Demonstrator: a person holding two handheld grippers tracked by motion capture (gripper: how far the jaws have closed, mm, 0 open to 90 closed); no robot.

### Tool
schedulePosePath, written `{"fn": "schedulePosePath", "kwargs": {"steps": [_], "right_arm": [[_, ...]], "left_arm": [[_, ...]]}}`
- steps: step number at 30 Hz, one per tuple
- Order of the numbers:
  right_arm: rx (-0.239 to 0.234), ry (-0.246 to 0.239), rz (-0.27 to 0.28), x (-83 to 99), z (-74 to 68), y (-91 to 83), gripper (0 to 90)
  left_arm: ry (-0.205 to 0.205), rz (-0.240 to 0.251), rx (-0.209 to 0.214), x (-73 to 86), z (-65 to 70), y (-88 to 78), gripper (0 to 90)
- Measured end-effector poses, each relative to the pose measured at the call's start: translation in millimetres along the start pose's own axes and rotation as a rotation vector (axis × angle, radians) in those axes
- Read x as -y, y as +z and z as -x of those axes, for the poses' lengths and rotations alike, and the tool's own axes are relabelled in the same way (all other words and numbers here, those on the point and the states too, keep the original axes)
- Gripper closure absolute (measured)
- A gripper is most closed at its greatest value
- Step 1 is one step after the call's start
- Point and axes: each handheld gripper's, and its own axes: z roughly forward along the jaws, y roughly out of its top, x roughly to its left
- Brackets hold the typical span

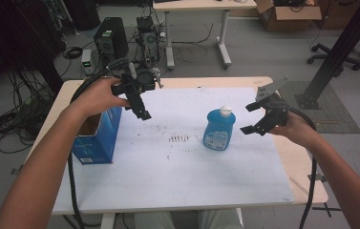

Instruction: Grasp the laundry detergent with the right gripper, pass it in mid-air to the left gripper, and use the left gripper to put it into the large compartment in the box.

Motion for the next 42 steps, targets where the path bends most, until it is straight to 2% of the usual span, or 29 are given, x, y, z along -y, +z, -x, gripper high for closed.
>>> {"fn": "schedulePosePath", "kwargs": {"steps": [17,23,42], "right_arm": [[-0.018,0.028,0.102,19.1,-2.0,15.9,2.7],[-0.013,0.034,0.114,22.5,-2.6,20.2,2.5],[-0.006,0.04,0.211,32.5,-5.3,34.0,2.5]], "left_arm": [[-0.005,-0.004,-0.004,0.1,1.1,0.5,5.5],[-0.009,-0.002,-0.001,1.7,0.9,1.5,5.5],[-0.01,-0.007,0.006,1.6,0.2,5.3,5.5]]}}
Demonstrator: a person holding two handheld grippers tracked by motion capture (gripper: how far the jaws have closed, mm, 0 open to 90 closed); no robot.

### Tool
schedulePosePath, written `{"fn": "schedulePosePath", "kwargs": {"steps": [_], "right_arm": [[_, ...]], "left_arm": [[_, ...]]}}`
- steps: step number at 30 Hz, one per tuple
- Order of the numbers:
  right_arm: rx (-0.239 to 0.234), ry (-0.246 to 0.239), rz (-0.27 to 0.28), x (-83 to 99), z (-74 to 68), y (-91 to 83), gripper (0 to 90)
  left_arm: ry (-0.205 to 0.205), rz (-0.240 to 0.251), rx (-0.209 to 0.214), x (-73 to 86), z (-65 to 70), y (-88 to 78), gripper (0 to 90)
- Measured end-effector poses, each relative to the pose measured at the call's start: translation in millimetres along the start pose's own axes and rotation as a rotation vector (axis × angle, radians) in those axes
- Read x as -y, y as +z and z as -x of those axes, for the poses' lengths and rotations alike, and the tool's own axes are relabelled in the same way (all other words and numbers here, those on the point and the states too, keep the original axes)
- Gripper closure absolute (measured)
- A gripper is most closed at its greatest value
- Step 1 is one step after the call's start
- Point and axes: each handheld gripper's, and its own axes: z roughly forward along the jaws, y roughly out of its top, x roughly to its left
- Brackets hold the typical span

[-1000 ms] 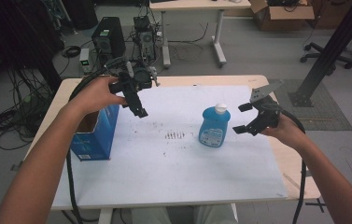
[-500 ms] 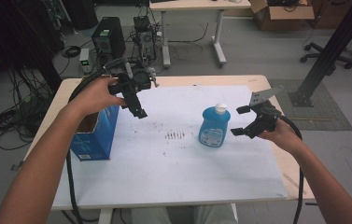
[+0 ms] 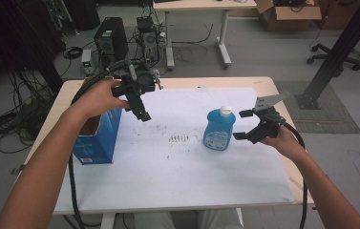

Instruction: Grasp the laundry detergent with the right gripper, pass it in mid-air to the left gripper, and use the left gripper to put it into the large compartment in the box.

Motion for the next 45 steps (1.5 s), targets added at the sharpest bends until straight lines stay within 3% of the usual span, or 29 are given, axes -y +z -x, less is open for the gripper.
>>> {"fn": "schedulePosePath", "kwargs": {"steps": [45], "right_arm": [[-0.016,0.016,0.103,14.6,-6.5,46.1,4.2]], "left_arm": [[-0.008,-0.005,0.007,4.3,-1.8,3.8,5.9]]}}
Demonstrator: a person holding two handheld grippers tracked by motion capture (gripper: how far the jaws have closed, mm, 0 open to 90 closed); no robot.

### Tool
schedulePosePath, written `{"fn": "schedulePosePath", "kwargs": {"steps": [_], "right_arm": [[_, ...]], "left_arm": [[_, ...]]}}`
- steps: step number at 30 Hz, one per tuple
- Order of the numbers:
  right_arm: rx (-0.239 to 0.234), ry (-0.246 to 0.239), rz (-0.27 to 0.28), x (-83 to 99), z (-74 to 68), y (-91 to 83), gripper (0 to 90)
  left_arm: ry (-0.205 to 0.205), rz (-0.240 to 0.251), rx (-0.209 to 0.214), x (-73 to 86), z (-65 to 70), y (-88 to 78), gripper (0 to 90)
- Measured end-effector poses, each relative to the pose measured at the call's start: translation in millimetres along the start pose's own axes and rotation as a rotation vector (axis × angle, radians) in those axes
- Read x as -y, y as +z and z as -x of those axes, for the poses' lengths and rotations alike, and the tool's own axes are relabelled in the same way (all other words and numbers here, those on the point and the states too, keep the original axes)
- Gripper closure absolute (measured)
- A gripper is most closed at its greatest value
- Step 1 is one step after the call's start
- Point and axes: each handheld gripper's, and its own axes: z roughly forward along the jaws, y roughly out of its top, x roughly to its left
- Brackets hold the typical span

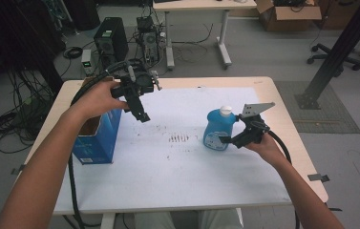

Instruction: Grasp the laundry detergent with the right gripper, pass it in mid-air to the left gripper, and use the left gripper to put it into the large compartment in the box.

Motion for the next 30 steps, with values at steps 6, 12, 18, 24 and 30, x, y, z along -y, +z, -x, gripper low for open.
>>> {"fn": "schedulePosePath", "kwargs": {"steps": [6,12,18,24,30], "right_arm": [[-0.006,-0.004,0.015,0.1,-1.9,4.8,5.9],[-0.011,-0.011,0.025,0.3,-2.8,7.2,10.8],[-0.013,-0.016,0.029,0.2,-2.7,7.4,16.9],[-0.015,-0.024,0.026,0.5,-2.5,8.2,22.9],[-0.011,-0.024,0.027,0.9,-2.8,8.5,28.4]], "left_arm": [[-0.006,0.003,-0.001,1.1,0.2,-0.7,6.0],[-0.003,0.003,-0.001,0.9,0.4,-0.3,6.0],[-0.004,0.006,-0.002,1.2,0.6,-0.6,6.1],[-0.005,0.005,-0.002,2.1,0.9,-1.2,6.2],[-0.003,0.005,-0.002,2.7,1.1,-1.2,6.2]]}}
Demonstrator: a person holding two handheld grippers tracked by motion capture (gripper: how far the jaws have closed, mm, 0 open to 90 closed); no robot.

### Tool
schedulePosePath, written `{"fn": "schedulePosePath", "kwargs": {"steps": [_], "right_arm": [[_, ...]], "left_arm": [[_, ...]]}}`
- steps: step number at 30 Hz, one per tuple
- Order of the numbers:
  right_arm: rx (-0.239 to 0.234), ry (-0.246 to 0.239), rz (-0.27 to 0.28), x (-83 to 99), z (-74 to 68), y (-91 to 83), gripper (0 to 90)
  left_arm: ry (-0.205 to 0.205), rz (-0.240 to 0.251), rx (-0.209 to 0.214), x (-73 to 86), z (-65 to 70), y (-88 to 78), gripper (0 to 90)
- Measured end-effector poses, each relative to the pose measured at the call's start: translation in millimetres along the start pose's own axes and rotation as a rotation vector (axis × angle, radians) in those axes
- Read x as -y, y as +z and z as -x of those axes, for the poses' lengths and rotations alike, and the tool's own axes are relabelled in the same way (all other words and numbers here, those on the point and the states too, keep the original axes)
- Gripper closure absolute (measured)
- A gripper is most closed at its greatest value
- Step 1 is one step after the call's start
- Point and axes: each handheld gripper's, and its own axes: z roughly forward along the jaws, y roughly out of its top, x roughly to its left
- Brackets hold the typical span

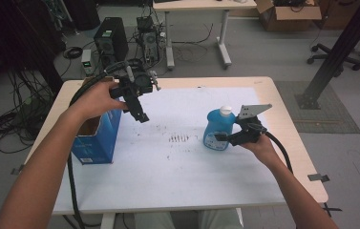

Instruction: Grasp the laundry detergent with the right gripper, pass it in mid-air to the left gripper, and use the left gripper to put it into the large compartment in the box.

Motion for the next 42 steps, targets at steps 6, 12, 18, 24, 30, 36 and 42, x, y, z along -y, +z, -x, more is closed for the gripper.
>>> {"fn": "schedulePosePath", "kwargs": {"steps": [6,12,18,24,30,36,42], "right_arm": [[0.002,0.002,0.011,2.4,0.9,-2.3,30.6],[-0.004,0.0,0.025,3.5,1.0,-4.6,36.4],[0.003,-0.009,0.032,4.1,1.8,-5.6,41.9],[0.006,-0.022,0.03,3.7,1.2,-5.9,43.0],[0.014,-0.054,0.023,0.1,-2.1,-7.6,44.6],[-0.01,-0.081,0.029,-10.9,-8.1,-14.3,44.7],[-0.031,-0.093,0.03,-24.8,-13.1,-23.9,44.8]], "left_arm": [[-0.004,0.002,0.001,-0.6,0.2,0.7,6.3],[0.001,-0.004,0.002,-2.3,0.4,1.5,6.3],[0.001,-0.004,0.0,-2.3,0.4,2.3,6.2],[-0.001,-0.006,0.0,-1.9,0.1,2.3,6.3],[-0.004,-0.002,-0.001,-0.6,1.3,-0.4,6.6],[0.0,0.015,-0.01,-0.2,5.0,-7.4,6.6],[0.009,0.035,-0.016,-6.4,10.8,-18.2,6.5]]}}
